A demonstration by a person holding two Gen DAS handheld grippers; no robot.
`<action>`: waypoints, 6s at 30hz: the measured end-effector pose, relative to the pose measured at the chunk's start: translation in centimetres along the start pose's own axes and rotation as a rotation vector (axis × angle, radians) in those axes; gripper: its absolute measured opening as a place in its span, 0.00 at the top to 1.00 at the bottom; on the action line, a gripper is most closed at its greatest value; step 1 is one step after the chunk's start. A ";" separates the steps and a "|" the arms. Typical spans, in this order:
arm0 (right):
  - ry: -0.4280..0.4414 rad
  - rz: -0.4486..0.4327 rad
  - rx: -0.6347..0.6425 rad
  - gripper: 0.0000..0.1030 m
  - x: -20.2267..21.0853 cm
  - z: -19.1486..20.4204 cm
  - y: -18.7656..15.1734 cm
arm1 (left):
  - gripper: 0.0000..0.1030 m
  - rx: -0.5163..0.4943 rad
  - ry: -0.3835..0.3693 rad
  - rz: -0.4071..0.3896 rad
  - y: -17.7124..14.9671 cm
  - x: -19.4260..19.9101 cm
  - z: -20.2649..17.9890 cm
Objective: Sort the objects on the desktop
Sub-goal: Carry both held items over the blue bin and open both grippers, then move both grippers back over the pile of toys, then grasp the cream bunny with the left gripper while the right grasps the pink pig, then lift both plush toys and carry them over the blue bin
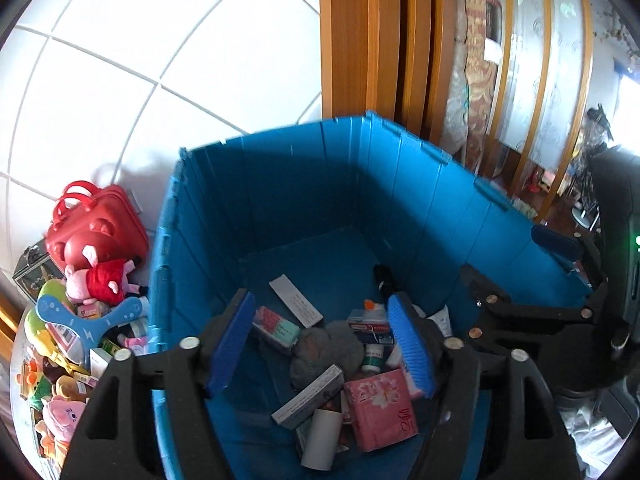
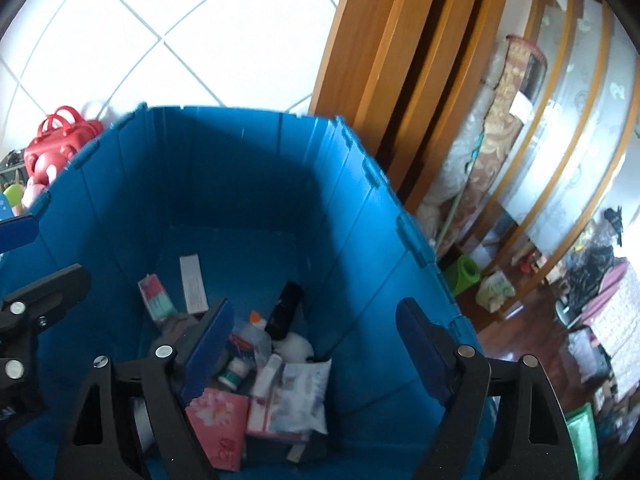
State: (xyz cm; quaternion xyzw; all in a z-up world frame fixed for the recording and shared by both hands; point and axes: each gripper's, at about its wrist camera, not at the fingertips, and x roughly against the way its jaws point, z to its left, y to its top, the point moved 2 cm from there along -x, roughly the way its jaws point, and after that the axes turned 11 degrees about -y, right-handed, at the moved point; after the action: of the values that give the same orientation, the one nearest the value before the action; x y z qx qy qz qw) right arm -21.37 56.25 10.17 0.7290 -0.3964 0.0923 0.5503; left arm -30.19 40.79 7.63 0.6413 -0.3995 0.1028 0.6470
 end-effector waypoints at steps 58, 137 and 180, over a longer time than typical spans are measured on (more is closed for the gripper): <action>0.617 0.281 0.091 0.00 14.5 53.6 -9.6 | 0.42 0.513 0.375 0.154 -39.8 16.3 53.2; 0.493 -0.289 -0.112 0.21 20.0 29.7 4.8 | 0.75 0.166 0.221 -0.237 -15.5 18.5 31.1; 0.084 0.175 -0.099 0.21 -16.4 8.4 11.8 | 0.75 -0.031 0.108 0.358 4.5 -20.2 7.9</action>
State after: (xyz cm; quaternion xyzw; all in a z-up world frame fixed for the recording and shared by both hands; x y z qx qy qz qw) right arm -42.83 55.78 6.27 0.6590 -0.4391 0.1508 0.5917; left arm -49.48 41.97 -3.24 0.5433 -0.4736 0.2442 0.6487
